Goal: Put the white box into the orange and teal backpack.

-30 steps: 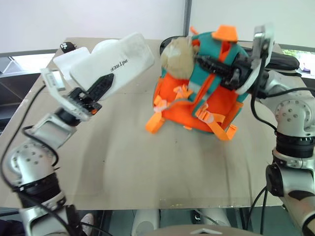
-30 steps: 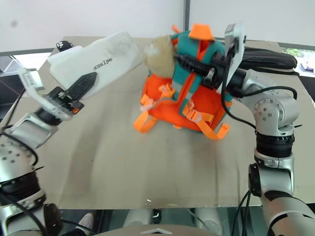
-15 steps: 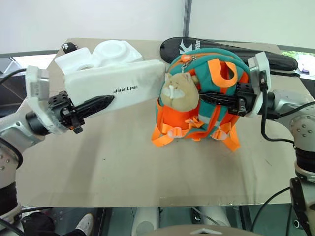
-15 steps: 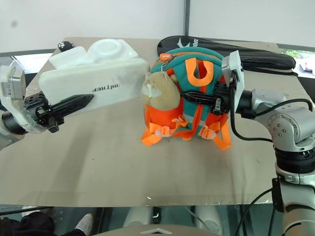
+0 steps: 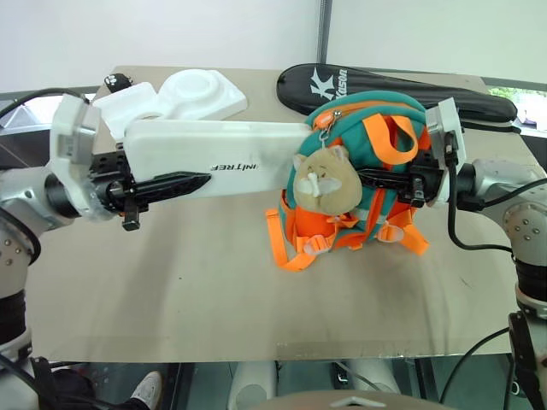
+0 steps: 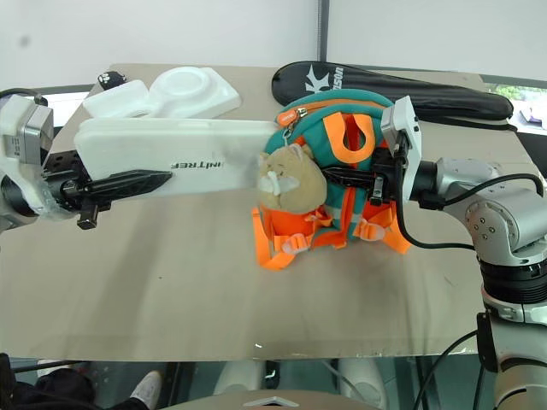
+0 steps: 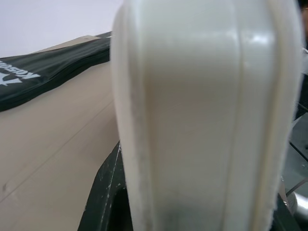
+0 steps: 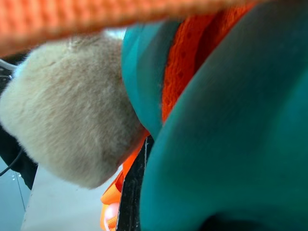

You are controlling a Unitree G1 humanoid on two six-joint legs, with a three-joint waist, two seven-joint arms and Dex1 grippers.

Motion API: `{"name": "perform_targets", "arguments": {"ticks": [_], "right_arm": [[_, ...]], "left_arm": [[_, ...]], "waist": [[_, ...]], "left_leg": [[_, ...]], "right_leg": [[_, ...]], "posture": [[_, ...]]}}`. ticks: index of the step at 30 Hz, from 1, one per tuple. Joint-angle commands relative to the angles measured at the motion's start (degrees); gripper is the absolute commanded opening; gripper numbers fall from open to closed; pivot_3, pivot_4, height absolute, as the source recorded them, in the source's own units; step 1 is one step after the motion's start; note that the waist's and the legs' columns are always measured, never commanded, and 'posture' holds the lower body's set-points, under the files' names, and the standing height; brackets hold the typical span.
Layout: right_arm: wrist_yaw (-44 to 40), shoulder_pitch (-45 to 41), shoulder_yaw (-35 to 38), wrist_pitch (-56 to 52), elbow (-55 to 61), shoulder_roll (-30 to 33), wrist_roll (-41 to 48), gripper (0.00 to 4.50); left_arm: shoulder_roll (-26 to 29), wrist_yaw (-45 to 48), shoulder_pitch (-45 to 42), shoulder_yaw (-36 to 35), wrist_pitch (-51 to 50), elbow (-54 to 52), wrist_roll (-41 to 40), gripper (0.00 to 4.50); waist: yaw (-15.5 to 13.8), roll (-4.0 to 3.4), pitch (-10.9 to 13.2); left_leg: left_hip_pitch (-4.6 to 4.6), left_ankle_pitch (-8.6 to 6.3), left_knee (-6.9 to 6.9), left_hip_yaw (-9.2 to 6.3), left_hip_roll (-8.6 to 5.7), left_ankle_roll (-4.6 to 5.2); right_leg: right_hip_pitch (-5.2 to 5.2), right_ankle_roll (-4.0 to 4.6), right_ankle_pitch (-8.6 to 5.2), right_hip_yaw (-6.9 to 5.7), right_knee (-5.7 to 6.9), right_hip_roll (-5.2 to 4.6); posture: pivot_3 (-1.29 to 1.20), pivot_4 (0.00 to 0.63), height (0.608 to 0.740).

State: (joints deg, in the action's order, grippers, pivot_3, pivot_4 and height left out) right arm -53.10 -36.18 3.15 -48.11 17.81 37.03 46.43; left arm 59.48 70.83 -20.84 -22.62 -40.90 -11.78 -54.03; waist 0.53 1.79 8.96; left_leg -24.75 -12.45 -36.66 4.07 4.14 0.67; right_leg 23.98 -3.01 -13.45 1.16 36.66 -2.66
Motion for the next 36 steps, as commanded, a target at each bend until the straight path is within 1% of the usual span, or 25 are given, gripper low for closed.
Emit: {"name": "perform_targets", "arguments": {"ticks": [1, 5, 9, 12, 14, 16, 19, 20, 21, 22, 23, 24, 25, 26, 27, 28, 30, 32, 33, 36], "right_arm": [[0.05, -0.59, 1.33, 0.11, 4.00, 0.91, 1.71, 0.05], [-0.47, -0.16, 1.08, -0.36, 6.38, 1.45, 2.82, 0.05], [0.04, 0.51, 0.40, 0.01, 7.77, 1.32, 2.66, 0.05], [0.67, 1.46, -0.80, 1.82, 8.86, 0.75, 0.79, 0.05], [0.98, 2.17, -1.23, 2.44, 9.16, 0.33, 0.27, 0.05], [1.27, 2.83, -1.50, 3.24, 9.13, 0.00, -0.28, 0.05], [2.17, 3.87, -1.43, 3.98, 8.62, -0.67, -1.02, 0.05], [2.55, 4.40, -1.46, 4.39, 8.32, -0.87, -1.62, 0.05], [2.85, 4.89, -1.49, 4.75, 8.09, -1.05, -2.12, 0.01], [3.39, 5.44, -1.48, 5.18, 7.63, -1.24, -2.82, 0.00], [3.87, 5.86, -1.59, 5.61, 7.21, -1.32, -3.63, 0.00], [4.04, 6.17, -1.70, 5.89, 7.10, -1.30, -4.17, 0.00], [4.17, 6.42, -1.76, 6.10, 7.09, -1.29, -4.61, 0.00], [4.74, 6.51, -1.81, 6.21, 6.89, -1.43, -5.11, 0.00], [5.43, 6.55, -1.89, 6.23, 6.77, -1.63, -5.56, 0.00], [5.91, 6.60, -1.99, 6.32, 6.72, -1.79, -6.00, 0.00], [7.04, 6.52, -2.09, 6.25, 6.97, -2.19, -6.48, 0.00], [8.99, 6.11, -1.99, 5.78, 6.68, -2.83, -7.02, 0.00], [9.84, 5.97, -1.87, 5.64, 6.71, -3.11, -7.14, 0.00], [11.78, 5.50, -1.43, 4.12, 6.91, -3.77, -6.20, 0.00]], "left_arm": [[1.89, 3.72, -2.36, 2.52, 1.88, -2.46, 1.42, 1.10], [-0.37, -5.60, -9.50, 10.10, -2.50, -5.42, 4.37, 1.10], [-1.60, -10.35, -16.26, 17.30, -8.06, -6.69, 6.69, 1.10], [-6.39, -11.24, -24.39, 23.20, -12.50, -6.69, 5.66, 1.10], [-9.57, -12.21, -28.72, 30.08, -11.83, -6.60, 11.28, 1.10], [-11.79, -11.38, -30.93, 35.84, -9.89, -6.18, 16.42, 1.10], [-16.32, -13.53, -32.14, 42.72, -3.23, -1.22, 26.73, 1.10], [-17.97, -12.95, -31.52, 43.10, -2.75, -0.17, 26.83, 1.10], [-19.54, -13.13, -30.92, 42.55, -3.35, 0.78, 26.30, 1.60], [-19.50, -12.53, -30.28, 43.46, -1.45, 1.60, 28.20, 2.13], [-19.68, -12.76, -29.83, 43.11, -1.14, 2.22, 28.89, 2.35], [-20.02, -13.37, -29.55, 41.83, -1.51, 2.70, 28.83, 2.80], [-19.78, -13.31, -29.32, 40.62, -1.57, 2.94, 28.73, 3.37], [-19.41, -13.34, -28.99, 38.51, -2.54, 3.19, 27.60, 3.76], [-18.98, -13.36, -28.58, 35.96, -3.99, 3.34, 25.83, 4.28], [-18.37, -12.94, -28.04, 33.21, -5.66, 3.31, 23.60, 4.48], [-15.84, -10.10, -26.36, 27.32, -9.27, 2.25, 17.80, 4.48], [-13.52, -10.70, -26.55, 15.21, -22.37, 4.38, 4.64, 4.48], [-12.81, -11.48, -26.61, 10.90, -27.27, 5.14, -0.45, 4.48], [-11.08, -14.07, -25.51, 2.53, -40.03, 7.69, -11.57, 4.48]], "waist": [[0.02, 0.00, 0.00], [-0.38, 0.03, 0.02], [-0.41, 0.05, 0.03], [-0.79, 0.06, 0.04], [-0.84, 0.07, 0.03], [-0.97, 0.06, 0.03], [-1.03, 0.06, 0.03], [-1.07, 0.05, 0.03], [-1.09, 0.06, 0.03], [-1.07, 0.06, 0.03], [-1.03, 0.06, 0.03], [-1.04, 0.05, 0.03], [-1.06, 0.05, 0.03], [-1.04, 0.05, 0.03], [-0.94, 0.05, 0.03], [-0.82, 0.05, 0.03], [-0.43, 0.06, 0.03], [0.36, 0.08, 0.05], [0.56, 0.09, 0.05], [0.24, 0.09, 0.04]], "left_leg": [[0.00, 0.00, 0.00, 0.00, 0.00, 0.00], [-0.02, 0.00, -0.07, -0.05, 0.00, 0.00], [-0.02, 0.00, -0.17, -0.02, -0.01, 0.00], [-0.03, 0.00, -0.21, -0.08, -0.01, 0.00], [-0.05, 0.00, -0.26, -0.10, -0.01, 0.01], [-0.04, 0.00, -0.32, -0.11, -0.01, 0.00], [-0.01, 0.00, -0.36, -0.07, -0.01, 0.01], [-0.01, 0.00, -0.37, -0.08, 0.00, 0.01], [-0.01, 0.00, -0.38, -0.09, 0.00, 0.01], [-0.04, 0.00, -0.42, -0.10, 0.03, 0.01], [-0.04, 0.00, -0.44, -0.10, 0.04, 0.01], [-0.04, 0.00, -0.46, -0.10, 0.06, 0.01], [-0.03, 0.00, -0.46, -0.10, 0.06, 0.01], [-0.03, 0.00, -0.47, -0.11, 0.06, 0.01], [-0.03, 0.00, -0.48, -0.11, 0.06, 0.01], [-0.02, 0.00, -0.50, -0.11, 0.07, 0.01], [-0.03, 0.00, -0.52, -0.12, 0.08, 0.01], [-0.02, 0.00, -0.52, -0.13, 0.09, 0.01], [-0.02, 0.00, -0.53, -0.14, 0.12, 0.01], [0.01, 0.00, -0.53, -0.25, 0.14, 0.01]], "right_leg": [[0.00, 0.00, 0.00, 0.00, 0.01, 0.00], [0.00, 0.00, 0.00, -0.02, 0.05, 0.02], [-0.04, -0.03, 0.01, 0.06, 0.08, 0.03], [-0.04, -0.03, 0.01, 0.05, 0.12, 0.08], [-0.04, -0.03, 0.01, 0.06, 0.14, 0.11], [-0.07, -0.04, 0.01, 0.09, 0.13, 0.14], [-0.07, -0.03, 0.01, 0.17, 0.15, 0.18], [-0.07, -0.03, 0.01, 0.16, 0.15, 0.19], [-0.08, -0.03, 0.01, 0.17, 0.16, 0.21], [-0.06, -0.03, 0.01, 0.17, 0.18, 0.23], [-0.06, -0.03, 0.01, 0.19, 0.18, 0.24], [-0.06, -0.03, 0.01, 0.19, 0.18, 0.27], [-0.06, -0.03, 0.01, 0.21, 0.19, 0.27], [-0.06, -0.03, 0.01, 0.20, 0.20, 0.27], [-0.07, -0.03, 0.01, 0.20, 0.21, 0.27], [-0.07, -0.03, 0.01, 0.22, 0.21, 0.27], [-0.07, -0.03, 0.01, 0.22, 0.22, 0.27], [-0.07, -0.04, 0.01, 0.22, 0.24, 0.27], [-0.05, -0.04, 0.01, 0.21, 0.29, 0.29], [-0.13, -0.04, 0.00, 0.10, 0.30, 0.30]], "posture": [[0.00, 0.150, 0.740], [0.00, 0.150, 0.740], [0.00, 0.150, 0.740], [0.00, 0.150, 0.740], [0.00, 0.150, 0.740], [0.00, 0.150, 0.740], [0.00, 0.150, 0.740], [0.00, 0.150, 0.740], [0.00, 0.150, 0.740], [0.00, 0.150, 0.740], [0.00, 0.150, 0.740], [0.00, 0.150, 0.740], [0.00, 0.150, 0.740], [0.00, 0.150, 0.740], [0.00, 0.150, 0.740], [0.00, 0.150, 0.740], [0.00, 0.150, 0.740], [0.00, 0.150, 0.740], [0.00, 0.150, 0.740], [0.00, 0.150, 0.740]]}}
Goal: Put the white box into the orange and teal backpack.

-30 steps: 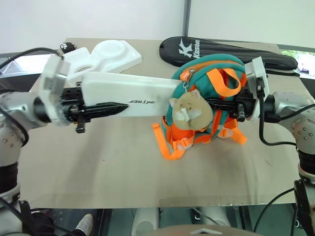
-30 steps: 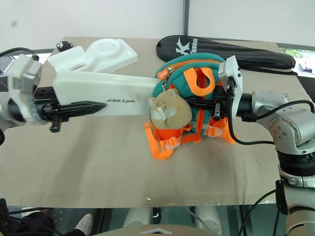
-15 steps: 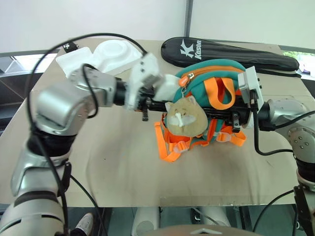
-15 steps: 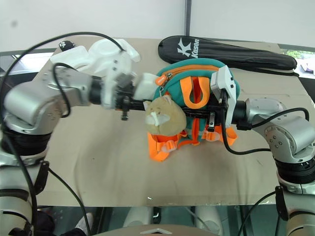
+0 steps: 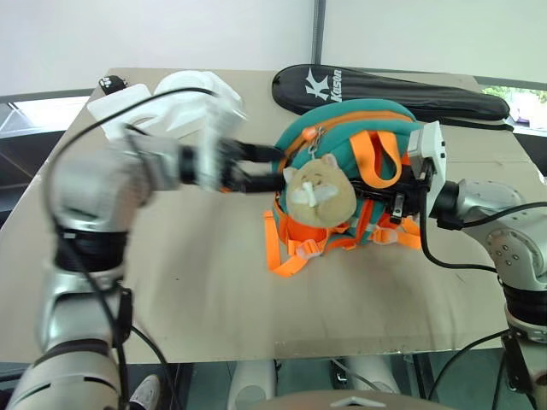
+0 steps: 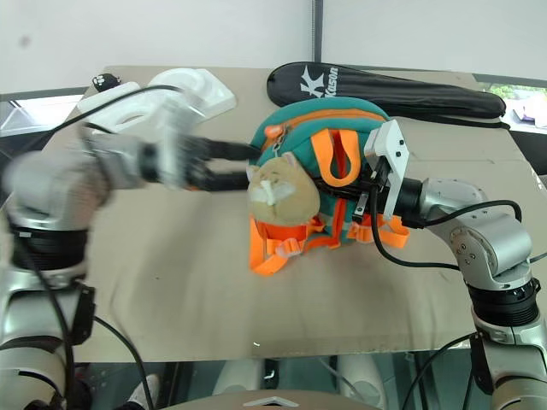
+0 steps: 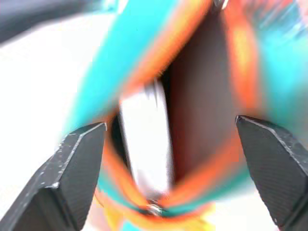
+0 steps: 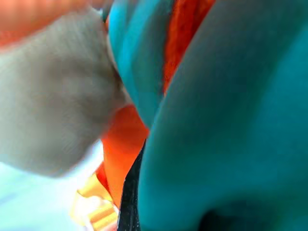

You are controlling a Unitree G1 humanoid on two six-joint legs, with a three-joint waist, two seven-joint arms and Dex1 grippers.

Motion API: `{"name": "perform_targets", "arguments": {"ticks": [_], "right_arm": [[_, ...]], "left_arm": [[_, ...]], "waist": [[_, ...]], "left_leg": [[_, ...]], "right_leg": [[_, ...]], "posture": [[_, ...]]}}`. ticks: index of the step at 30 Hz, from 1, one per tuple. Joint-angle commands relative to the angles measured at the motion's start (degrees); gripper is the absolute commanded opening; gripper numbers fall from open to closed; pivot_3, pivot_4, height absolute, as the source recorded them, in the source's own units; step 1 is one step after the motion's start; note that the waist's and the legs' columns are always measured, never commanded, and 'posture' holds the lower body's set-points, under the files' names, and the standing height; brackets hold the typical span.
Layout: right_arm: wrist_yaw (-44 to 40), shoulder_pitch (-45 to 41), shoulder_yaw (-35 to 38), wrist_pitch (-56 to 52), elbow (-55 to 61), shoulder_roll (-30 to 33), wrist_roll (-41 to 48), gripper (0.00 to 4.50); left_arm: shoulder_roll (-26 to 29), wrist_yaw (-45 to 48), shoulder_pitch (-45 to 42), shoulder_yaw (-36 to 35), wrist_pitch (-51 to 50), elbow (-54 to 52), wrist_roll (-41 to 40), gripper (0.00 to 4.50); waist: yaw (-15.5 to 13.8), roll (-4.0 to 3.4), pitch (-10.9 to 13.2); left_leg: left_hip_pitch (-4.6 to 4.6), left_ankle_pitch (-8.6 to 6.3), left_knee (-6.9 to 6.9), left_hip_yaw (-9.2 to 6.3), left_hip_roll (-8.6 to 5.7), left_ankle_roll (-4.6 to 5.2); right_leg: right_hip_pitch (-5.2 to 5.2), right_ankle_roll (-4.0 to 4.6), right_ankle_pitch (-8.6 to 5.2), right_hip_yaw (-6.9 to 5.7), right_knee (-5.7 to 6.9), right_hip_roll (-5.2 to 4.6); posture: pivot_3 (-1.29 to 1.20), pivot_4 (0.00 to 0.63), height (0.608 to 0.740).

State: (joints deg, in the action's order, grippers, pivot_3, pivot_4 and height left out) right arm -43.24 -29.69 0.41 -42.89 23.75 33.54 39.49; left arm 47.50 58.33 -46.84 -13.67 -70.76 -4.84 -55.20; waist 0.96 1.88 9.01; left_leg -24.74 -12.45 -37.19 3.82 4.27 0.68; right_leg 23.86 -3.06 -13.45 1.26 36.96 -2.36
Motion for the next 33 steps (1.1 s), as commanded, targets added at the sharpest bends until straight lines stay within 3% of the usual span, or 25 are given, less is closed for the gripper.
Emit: {"name": "perform_targets", "arguments": {"ticks": [1, 5, 11, 20, 24, 28, 30, 33], "right_arm": [[2.34, -1.15, 1.41, -1.85, 1.32, -0.46, 1.35, 0.00], [3.65, -1.76, 1.77, -4.18, 2.75, -0.78, 3.35, 0.00], [4.92, -1.98, 1.75, -5.92, 4.24, -0.11, 4.39, 0.00], [5.94, -1.63, 1.99, -7.56, 5.59, 0.84, 5.17, 0.00], [6.55, -0.83, 2.83, -7.41, 5.59, 0.90, 5.03, 0.00], [7.10, 0.38, 4.10, -6.80, 5.03, 0.62, 4.90, 0.00], [8.55, 0.96, 5.60, -6.74, 4.52, 0.27, 4.95, 0.00], [12.35, 1.83, 9.29, -6.96, 3.43, -0.33, 4.89, 0.00]], "left_arm": [[1.20, -2.58, 2.28, -8.39, -15.09, 0.77, -14.23, 4.48], [-2.60, -15.40, 8.67, -10.38, -20.23, 2.04, -30.73, 4.48], [-7.88, -42.75, 20.04, 0.15, -2.76, -3.28, -55.76, 4.48], [-28.59, -60.02, 19.55, 4.07, 9.61, -4.21, -57.80, 4.48], [-29.21, -60.36, 19.10, 3.60, 8.11, -4.91, -57.80, 2.81], [-25.09, -58.73, 18.94, 3.31, 6.07, -4.82, -57.80, 1.11], [-22.24, -56.69, 17.92, 1.81, 5.19, -3.87, -57.80, 0.95], [-13.54, -51.97, 15.31, -2.22, 3.00, -1.42, -57.80, 0.95]], "waist": [[-0.40, 0.00, 0.00], [-0.48, 0.03, -0.01], [-0.38, 0.16, 0.01], [-1.24, 0.18, -0.01], [-1.31, 0.18, -0.01], [-1.52, 0.18, -0.01], [-1.59, 0.18, -0.01], [-1.60, 0.19, 0.00]], "left_leg": [[0.01, 0.00, 0.00, -0.03, -0.01, 0.00], [0.04, 0.00, -0.07, -0.12, -0.08, 0.00], [0.09, 0.01, -0.11, -0.42, -0.11, 0.00], [0.04, 0.01, -0.14, -0.22, -0.23, 0.00], [0.05, 0.01, -0.14, -0.24, -0.23, 0.00], [0.04, 0.01, -0.13, -0.25, -0.23, 0.00], [0.04, 0.01, -0.13, -0.25, -0.23, 0.00], [0.04, 0.01, -0.13, -0.25, -0.22, 0.00]], "right_leg": [[-0.05, 0.00, 0.00, -0.04, -0.01, -0.02], [-0.21, -0.02, 0.01, -0.18, -0.02, -0.17], [-0.25, 0.01, 0.02, -0.23, 0.10, -0.30], [-0.27, 0.02, 0.03, -0.25, 0.04, -0.28], [-0.27, 0.02, 0.02, -0.23, 0.04, -0.21], [-0.27, 0.02, 0.02, -0.24, 0.03, -0.21], [-0.27, 0.02, 0.02, -0.24, 0.02, -0.21], [-0.27, 0.02, 0.02, -0.26, 0.02, -0.21]], "posture": [[0.00, 0.150, 0.740], [0.00, 0.150, 0.740], [0.00, 0.150, 0.740], [0.00, 0.150, 0.740], [0.00, 0.150, 0.740], [0.00, 0.150, 0.740], [0.00, 0.150, 0.740], [0.00, 0.150, 0.740]]}}
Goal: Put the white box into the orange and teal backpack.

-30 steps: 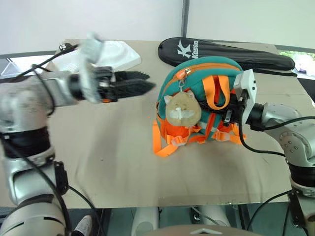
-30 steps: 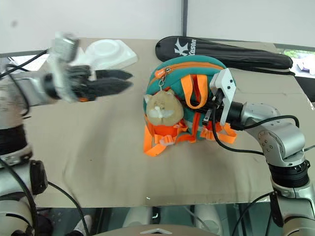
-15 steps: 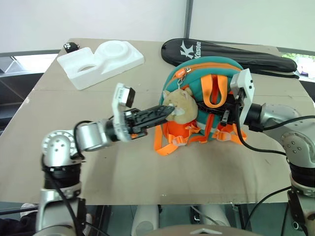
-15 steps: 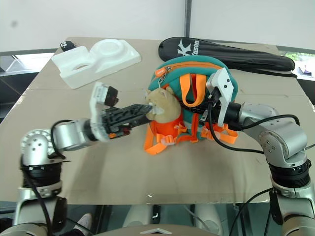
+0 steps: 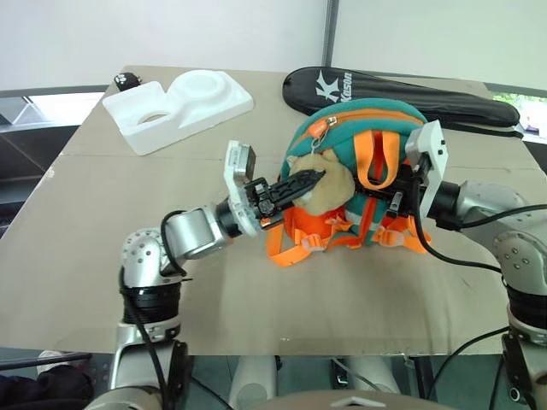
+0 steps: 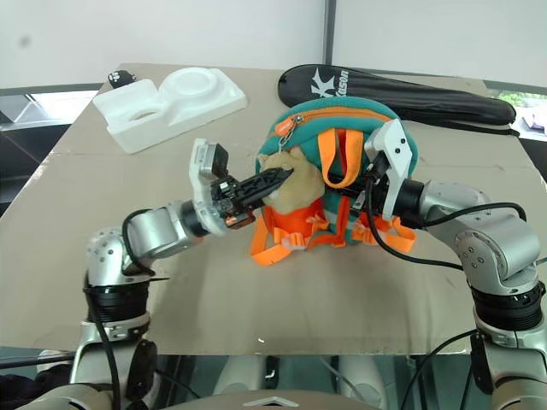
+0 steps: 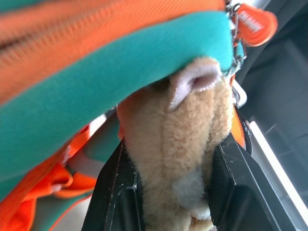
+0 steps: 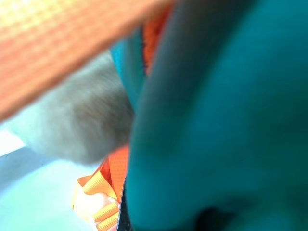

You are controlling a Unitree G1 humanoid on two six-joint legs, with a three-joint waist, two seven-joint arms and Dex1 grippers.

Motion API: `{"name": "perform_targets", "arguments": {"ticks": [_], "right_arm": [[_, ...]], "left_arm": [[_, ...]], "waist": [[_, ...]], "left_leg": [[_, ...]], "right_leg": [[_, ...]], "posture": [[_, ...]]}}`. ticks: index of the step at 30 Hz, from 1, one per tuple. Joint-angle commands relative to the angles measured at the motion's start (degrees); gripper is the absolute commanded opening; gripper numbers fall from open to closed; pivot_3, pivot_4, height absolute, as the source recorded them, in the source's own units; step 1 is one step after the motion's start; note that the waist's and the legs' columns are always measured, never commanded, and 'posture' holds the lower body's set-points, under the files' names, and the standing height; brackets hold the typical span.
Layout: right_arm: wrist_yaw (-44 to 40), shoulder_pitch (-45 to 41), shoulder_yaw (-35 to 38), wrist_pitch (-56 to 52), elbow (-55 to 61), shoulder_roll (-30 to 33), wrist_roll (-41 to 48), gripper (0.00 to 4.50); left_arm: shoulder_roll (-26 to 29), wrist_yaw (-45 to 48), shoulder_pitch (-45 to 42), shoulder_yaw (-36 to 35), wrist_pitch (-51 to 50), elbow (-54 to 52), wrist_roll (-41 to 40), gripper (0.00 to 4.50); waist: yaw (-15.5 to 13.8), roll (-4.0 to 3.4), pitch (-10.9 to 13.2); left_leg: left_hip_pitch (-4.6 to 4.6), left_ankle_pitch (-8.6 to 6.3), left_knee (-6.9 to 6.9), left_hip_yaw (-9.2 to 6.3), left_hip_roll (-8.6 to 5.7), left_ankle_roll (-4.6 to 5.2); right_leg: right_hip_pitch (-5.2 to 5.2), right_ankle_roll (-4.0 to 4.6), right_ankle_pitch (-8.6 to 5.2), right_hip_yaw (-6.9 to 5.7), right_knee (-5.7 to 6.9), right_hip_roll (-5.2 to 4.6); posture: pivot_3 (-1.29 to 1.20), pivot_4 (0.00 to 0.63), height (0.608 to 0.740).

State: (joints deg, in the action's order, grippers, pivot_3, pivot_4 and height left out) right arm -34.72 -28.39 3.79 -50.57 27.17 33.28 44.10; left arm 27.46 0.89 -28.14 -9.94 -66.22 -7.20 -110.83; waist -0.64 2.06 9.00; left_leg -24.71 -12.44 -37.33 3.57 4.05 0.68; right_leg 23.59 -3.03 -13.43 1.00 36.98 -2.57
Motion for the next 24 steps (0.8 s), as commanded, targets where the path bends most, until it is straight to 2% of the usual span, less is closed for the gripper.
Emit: {"name": "perform_targets", "arguments": {"ticks": [1, 5, 7, 10, 13, 16, 20, 24], "right_arm": [[5.26, 0.69, 6.90, 0.74, -0.43, -0.27, -0.07, 0.00], [12.76, -0.60, 11.08, 1.58, -3.90, -2.66, -1.79, 0.00], [16.37, -1.74, 13.13, 2.01, -5.49, -3.98, -2.13, 0.00], [21.97, -3.54, 16.93, 1.57, -7.37, -5.76, -0.79, 0.00], [26.35, -4.35, 18.87, 1.56, -7.89, -6.78, -0.31, 0.00], [30.17, -5.01, 19.52, 1.93, -7.99, -7.52, -0.33, 0.00], [27.52, -3.73, 16.54, 1.73, -5.11, -5.43, 0.52, 0.00], [21.94, -0.18, 11.80, 2.17, -1.30, -1.86, -0.10, 0.00]], "left_arm": [[9.31, 6.88, -4.06, -7.31, -1.90, 2.06, -2.17, 0.93], [18.43, 9.46, -3.43, -10.51, -3.00, 8.69, -1.92, 0.92], [21.25, 9.94, -1.37, -10.63, -3.24, 10.19, -0.35, 0.91], [23.08, 10.40, 4.29, -10.12, -2.42, 11.48, 8.27, 0.90], [20.83, 6.46, 9.80, -7.36, 1.57, 13.07, 20.08, 0.87], [15.86, 0.80, 11.47, -4.14, 8.97, 15.56, 32.82, 0.79], [9.49, 5.30, 9.41, -1.31, 12.45, 9.01, 37.49, 0.77], [7.56, 15.01, 7.59, 0.50, 17.96, 2.38, 43.87, 0.77]], "waist": [[0.00, 0.01, 0.01], [0.05, -0.05, 0.02], [0.23, -0.06, 0.03], [0.03, -0.06, 0.03], [-0.09, -0.06, 0.03], [-0.36, -0.01, 0.00], [-0.40, 0.03, -0.03], [-0.37, 0.04, -0.04]], "left_leg": [[-0.01, 0.00, 0.00, -0.02, 0.01, 0.00], [0.03, 0.00, 0.03, 0.03, 0.03, 0.00], [0.03, 0.00, 0.05, 0.06, 0.04, 0.00], [-0.01, 0.00, 0.09, 0.09, 0.06, -0.01], [0.01, 0.00, 0.15, 0.13, 0.06, -0.01], [0.00, 0.00, 0.16, 0.11, 0.05, -0.01], [-0.02, 0.00, 0.07, 0.17, 0.01, -0.01], [-0.06, -0.01, 0.12, 0.15, -0.01, 0.00]], "right_leg": [[0.01, 0.01, 0.00, -0.02, 0.01, 0.01], [0.01, 0.02, -0.01, 0.01, -0.02, 0.03], [0.02, 0.01, -0.01, 0.03, -0.05, 0.02], [0.05, 0.01, -0.01, 0.03, -0.08, 0.00], [0.05, 0.02, -0.02, 0.02, -0.11, -0.02], [0.04, 0.09, -0.05, -0.03, -0.13, -0.05], [0.01, 0.11, -0.04, 0.02, -0.14, -0.10], [0.02, 0.04, -0.01, -0.01, -0.17, -0.11]], "posture": [[0.00, 0.150, 0.740], [0.00, 0.150, 0.740], [0.00, 0.150, 0.740], [0.00, 0.150, 0.740], [0.00, 0.150, 0.740], [0.00, 0.150, 0.740], [0.00, 0.150, 0.740], [0.00, 0.150, 0.740]]}}
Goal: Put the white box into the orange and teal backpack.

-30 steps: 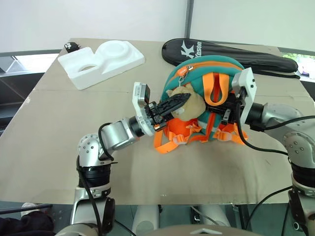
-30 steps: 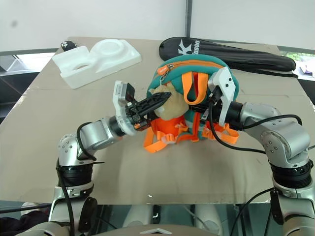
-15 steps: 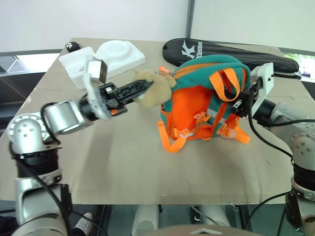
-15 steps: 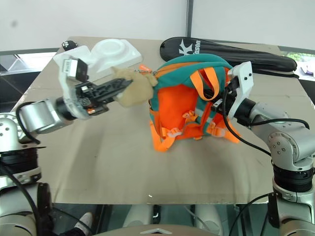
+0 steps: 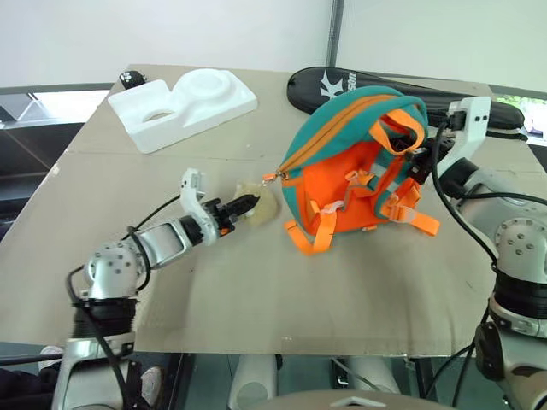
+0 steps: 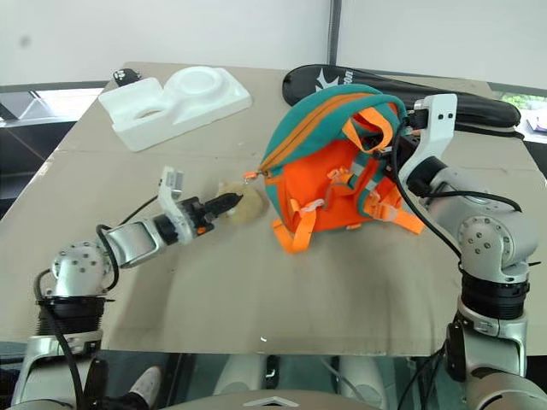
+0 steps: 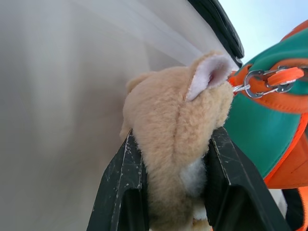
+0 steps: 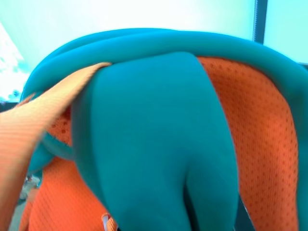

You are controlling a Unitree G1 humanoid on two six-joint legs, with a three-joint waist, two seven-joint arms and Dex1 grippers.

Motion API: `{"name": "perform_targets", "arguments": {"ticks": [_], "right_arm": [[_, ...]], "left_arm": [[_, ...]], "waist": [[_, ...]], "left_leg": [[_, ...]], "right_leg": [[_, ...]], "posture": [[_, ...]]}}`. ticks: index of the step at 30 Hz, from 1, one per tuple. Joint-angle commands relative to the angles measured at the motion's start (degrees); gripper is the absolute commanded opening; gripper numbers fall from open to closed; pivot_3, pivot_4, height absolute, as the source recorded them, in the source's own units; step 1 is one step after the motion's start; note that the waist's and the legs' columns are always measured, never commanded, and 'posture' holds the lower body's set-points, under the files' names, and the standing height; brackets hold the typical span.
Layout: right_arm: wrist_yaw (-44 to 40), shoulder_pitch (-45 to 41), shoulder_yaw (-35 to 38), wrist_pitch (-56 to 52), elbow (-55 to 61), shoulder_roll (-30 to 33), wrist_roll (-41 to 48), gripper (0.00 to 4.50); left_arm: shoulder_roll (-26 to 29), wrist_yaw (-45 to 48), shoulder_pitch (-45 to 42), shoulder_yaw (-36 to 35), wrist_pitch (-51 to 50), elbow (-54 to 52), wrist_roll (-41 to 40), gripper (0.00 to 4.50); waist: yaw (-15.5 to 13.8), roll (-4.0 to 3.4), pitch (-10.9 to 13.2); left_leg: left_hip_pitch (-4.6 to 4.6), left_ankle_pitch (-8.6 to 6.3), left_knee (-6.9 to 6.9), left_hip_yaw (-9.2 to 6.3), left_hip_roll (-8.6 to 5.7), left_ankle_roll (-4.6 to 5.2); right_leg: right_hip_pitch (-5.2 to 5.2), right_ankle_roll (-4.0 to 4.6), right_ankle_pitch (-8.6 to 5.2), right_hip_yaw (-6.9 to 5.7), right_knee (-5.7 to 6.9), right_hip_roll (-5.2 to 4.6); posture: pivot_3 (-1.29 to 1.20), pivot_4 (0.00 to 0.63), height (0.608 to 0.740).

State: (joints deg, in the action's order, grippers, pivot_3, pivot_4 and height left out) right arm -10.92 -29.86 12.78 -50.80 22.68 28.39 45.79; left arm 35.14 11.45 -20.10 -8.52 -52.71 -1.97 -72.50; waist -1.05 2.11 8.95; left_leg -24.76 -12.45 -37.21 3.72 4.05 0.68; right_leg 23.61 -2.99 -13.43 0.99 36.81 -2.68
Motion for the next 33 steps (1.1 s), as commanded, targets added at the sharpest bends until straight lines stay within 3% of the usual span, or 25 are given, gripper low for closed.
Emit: {"name": "perform_targets", "arguments": {"ticks": [1, 3, 6, 13, 14, 22, 28, 33], "right_arm": [[-2.86, 1.86, 2.25, 2.04, 3.68, 3.72, -1.49, 0.00], [-7.04, 3.18, 1.36, 3.49, 4.95, 6.14, -1.88, 0.00], [-11.78, 5.79, 3.12, 4.28, 6.24, 8.86, -0.33, 1.09], [-23.97, 15.68, 10.53, 3.87, 9.08, 18.75, 4.14, 4.39], [-25.75, 17.55, 12.07, 4.03, 9.22, 20.16, 4.17, 4.50], [-38.54, 34.57, 22.45, 10.97, 9.08, 27.44, -3.58, 4.50], [-44.17, 44.42, 26.92, 17.41, 6.90, 26.17, -9.48, 4.50], [-45.92, 46.76, 28.37, 19.60, 5.80, 25.44, -10.60, 4.50]], "left_arm": [[-0.50, 5.94, -0.61, -1.11, 5.54, -3.41, 6.55, 0.77], [0.46, 10.59, -0.26, -1.10, 9.74, -4.92, 11.50, 0.77], [3.83, 18.05, 1.58, -1.62, 11.99, -7.52, 15.52, 0.74], [11.82, 30.61, 10.38, -6.27, 14.66, -12.97, 20.13, 4.11], [13.12, 33.47, 12.50, -7.06, 15.99, -13.80, 21.24, 4.38], [15.09, 41.61, 27.61, -16.00, 22.70, -17.64, 27.36, 4.38], [13.30, 44.96, 35.46, -19.39, 28.37, -17.81, 32.09, 4.38], [12.38, 46.06, 38.37, -21.18, 29.48, -18.62, 32.48, 4.38]], "waist": [[0.12, -0.02, 0.01], [0.29, -0.05, 0.03], [0.54, -0.05, 0.03], [0.34, -0.09, 0.06], [0.33, -0.09, 0.06], [0.26, -0.08, 0.04], [0.26, -0.06, 0.02], [0.33, -0.07, 0.02]], "left_leg": [[0.00, 0.00, 0.03, 0.00, 0.00, 0.00], [0.02, 0.00, 0.06, 0.01, 0.00, 0.00], [0.03, 0.00, 0.07, 0.01, 0.02, 0.00], [0.03, -0.01, 0.14, 0.06, 0.05, 0.01], [0.04, -0.01, 0.14, 0.05, 0.05, 0.01], [0.12, -0.01, 0.08, 0.15, 0.09, 0.01], [0.15, -0.01, 0.06, 0.16, 0.11, 0.01], [0.17, -0.02, 0.07, 0.21, 0.13, 0.01]], "right_leg": [[0.00, 0.00, 0.00, 0.00, -0.01, 0.00], [0.01, 0.00, 0.00, 0.00, -0.02, 0.01], [0.03, -0.01, 0.00, 0.01, -0.02, 0.04], [0.04, 0.13, -0.10, 0.04, -0.11, 0.01], [0.04, 0.15, -0.11, 0.03, -0.11, 0.01], [0.03, 0.21, -0.15, 0.05, -0.11, -0.09], [0.04, 0.20, -0.15, 0.04, -0.11, -0.09], [0.03, 0.21, -0.15, 0.08, -0.12, -0.09]], "posture": [[0.00, 0.150, 0.740], [0.00, 0.150, 0.740], [0.00, 0.150, 0.740], [0.00, 0.150, 0.740], [0.00, 0.150, 0.740], [0.00, 0.150, 0.740], [0.00, 0.150, 0.740], [0.00, 0.150, 0.740]]}}
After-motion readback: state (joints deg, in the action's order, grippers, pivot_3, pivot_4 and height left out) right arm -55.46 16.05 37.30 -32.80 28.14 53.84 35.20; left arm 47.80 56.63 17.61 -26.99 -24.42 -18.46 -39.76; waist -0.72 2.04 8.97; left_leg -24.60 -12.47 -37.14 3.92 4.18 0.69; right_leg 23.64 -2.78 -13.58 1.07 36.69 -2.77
